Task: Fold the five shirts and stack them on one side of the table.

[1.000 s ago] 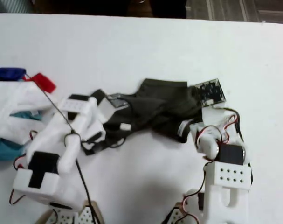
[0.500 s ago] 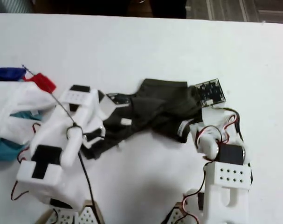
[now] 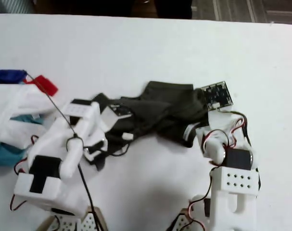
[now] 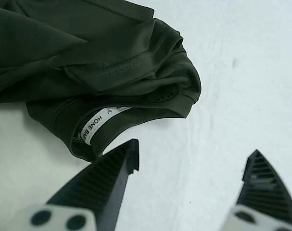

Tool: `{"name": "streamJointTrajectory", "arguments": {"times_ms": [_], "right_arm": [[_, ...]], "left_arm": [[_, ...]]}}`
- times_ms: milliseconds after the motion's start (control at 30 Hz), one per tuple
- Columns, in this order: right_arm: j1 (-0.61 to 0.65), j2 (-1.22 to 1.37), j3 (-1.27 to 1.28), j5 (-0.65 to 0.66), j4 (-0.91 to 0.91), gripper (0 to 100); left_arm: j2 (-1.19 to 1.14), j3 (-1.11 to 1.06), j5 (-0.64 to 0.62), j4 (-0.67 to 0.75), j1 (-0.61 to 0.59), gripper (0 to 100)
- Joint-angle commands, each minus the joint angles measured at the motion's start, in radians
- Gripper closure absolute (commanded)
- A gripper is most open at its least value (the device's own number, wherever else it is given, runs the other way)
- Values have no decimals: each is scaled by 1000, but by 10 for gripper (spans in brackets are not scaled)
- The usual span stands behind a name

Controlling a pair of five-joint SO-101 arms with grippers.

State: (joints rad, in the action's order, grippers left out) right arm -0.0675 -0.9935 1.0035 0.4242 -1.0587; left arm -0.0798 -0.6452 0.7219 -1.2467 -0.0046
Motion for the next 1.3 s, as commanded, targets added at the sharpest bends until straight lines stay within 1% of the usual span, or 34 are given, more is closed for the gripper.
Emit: {"name": "streamJointTrajectory", "arguments": {"times_ms": [0, 167, 267, 333, 400, 433, 467, 500, 533, 700, 900, 1067, 1167, 1233, 1267], "right_arm": [[10, -27, -11, -5, 2, 655], [4, -27, -11, -3, 1, 655], [2, -27, -9, 0, -4, 655], [2, -27, -9, 0, -12, 655], [2, -27, -9, 0, -12, 655], [2, -27, -9, 0, -12, 655], [2, -27, -9, 0, -12, 655], [2, -27, -9, 0, -12, 655], [2, -27, -8, 0, -12, 655], [2, -19, -2, -3, -12, 655], [2, -18, 18, -11, -5, 655], [10, -16, 12, -95, 27, 655], [10, 31, -14, -100, 58, 655], [10, 105, -64, -100, 56, 655], [7, 154, -104, -104, 45, 655]], "left_arm": [[9, 5, 9, 77, 6, 771], [-149, 113, 3, 63, 3, 772], [-242, 228, 6, -43, 0, 779], [-281, 280, 8, -92, 0, 834], [-288, 306, 3, -107, 0, 959], [-288, 315, 3, -114, 0, 989], [-282, 317, 3, -118, 0, 960], [-273, 318, 3, -127, 0, 966], [-259, 318, 3, -137, 3, 980], [-129, 317, 3, -219, 8, 975], [132, 317, -3, -331, 0, 975], [316, 317, -150, -319, -2, 975], [400, 318, -264, -261, -11, 975], [436, 314, -310, -218, -34, 975], [445, 312, -313, -201, -51, 975]]}}
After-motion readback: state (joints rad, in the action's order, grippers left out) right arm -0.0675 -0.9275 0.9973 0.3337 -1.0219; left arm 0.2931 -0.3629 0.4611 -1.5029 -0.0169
